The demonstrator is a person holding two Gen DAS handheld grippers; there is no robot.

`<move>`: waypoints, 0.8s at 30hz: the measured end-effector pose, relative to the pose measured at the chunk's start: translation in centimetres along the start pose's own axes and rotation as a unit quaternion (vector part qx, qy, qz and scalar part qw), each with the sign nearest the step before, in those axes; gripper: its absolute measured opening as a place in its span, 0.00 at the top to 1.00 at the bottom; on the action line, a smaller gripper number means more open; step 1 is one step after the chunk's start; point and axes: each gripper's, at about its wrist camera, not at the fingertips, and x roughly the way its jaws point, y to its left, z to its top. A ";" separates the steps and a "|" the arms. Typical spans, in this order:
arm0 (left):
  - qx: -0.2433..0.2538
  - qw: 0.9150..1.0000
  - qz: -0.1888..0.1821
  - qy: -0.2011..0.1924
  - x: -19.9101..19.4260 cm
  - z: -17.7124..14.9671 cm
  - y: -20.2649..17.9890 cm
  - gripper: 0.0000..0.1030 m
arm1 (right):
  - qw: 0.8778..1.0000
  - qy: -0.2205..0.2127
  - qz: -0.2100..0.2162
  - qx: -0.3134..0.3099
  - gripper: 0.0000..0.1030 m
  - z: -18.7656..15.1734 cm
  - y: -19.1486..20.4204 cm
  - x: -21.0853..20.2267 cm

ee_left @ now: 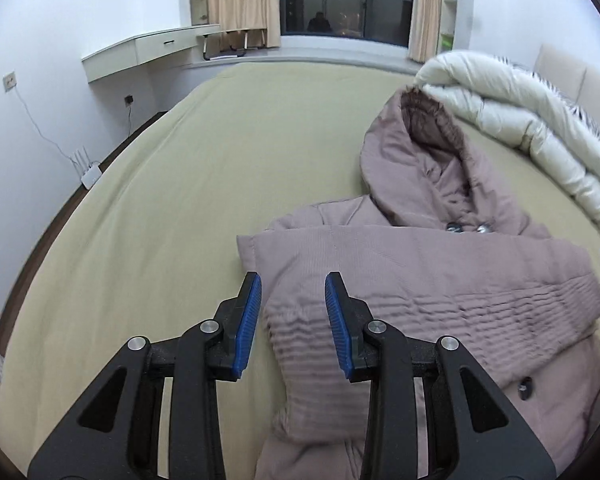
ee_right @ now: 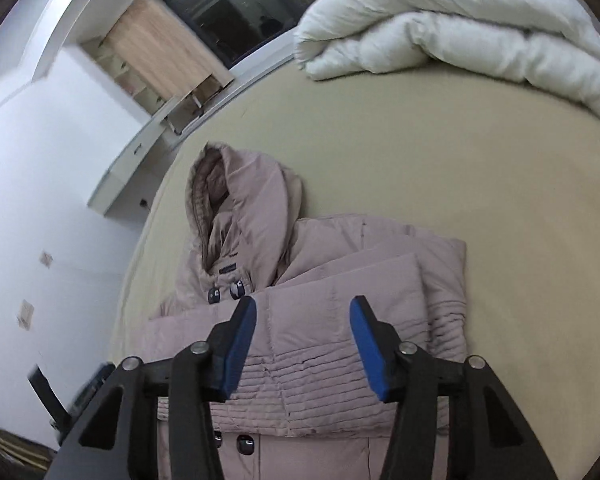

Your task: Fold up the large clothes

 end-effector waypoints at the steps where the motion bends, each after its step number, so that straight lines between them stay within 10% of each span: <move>1: 0.012 1.000 0.007 0.007 1.0 0.1 -0.3 0.69 | 1.000 0.003 -0.009 -0.017 0.48 -0.2 1.0 0.9; 5: 0.033 0.997 0.010 0.074 6.2 -2.0 -0.8 0.68 | 0.988 0.045 -0.109 -0.097 0.49 -3.5 1.0 6.8; 9: 0.025 0.997 -0.001 0.072 6.5 -2.7 0.0 0.68 | 0.964 -0.001 -0.157 -0.215 0.46 -6.9 1.5 7.4; 15: 0.002 0.999 -0.003 0.035 3.1 -2.7 1.4 0.68 | 0.981 -0.012 -0.118 -0.156 0.46 -4.8 2.7 3.4; 24: -0.001 1.000 -0.015 0.024 1.4 -1.6 1.1 0.62 | 0.963 0.038 -0.130 -0.232 0.28 -8.5 5.3 7.2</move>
